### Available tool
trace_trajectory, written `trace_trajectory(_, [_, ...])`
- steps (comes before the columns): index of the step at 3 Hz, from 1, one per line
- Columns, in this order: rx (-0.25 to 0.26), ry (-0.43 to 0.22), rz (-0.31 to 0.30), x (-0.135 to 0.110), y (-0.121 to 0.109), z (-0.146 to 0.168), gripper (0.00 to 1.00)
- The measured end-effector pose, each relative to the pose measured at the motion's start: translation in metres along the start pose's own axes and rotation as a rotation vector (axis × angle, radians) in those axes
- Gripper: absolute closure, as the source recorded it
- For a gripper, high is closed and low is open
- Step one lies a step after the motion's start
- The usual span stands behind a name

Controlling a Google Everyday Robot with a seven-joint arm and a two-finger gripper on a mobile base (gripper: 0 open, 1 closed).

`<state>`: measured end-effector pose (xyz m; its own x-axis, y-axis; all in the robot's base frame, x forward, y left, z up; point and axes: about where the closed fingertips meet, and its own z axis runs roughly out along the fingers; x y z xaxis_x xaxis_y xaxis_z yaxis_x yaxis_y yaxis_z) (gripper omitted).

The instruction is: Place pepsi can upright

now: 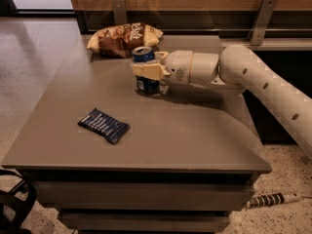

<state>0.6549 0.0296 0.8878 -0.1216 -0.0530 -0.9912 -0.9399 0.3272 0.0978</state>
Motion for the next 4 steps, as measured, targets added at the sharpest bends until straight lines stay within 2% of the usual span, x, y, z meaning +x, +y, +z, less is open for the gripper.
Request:
trace_trajectory(1, [0.000,-0.040,-0.001,0.0059,0.0008,-0.0023,1.00])
trace_trajectory(2, [0.030,-0.034,0.004,0.0077,0.0022,-0.0045,1.00])
trace_trajectory(3, [0.025,-0.034,0.003,0.0073,0.0036,-0.0020,0.82])
trace_trajectory(4, [0.020,-0.034,0.003,0.0069,0.0052,0.0003,0.59])
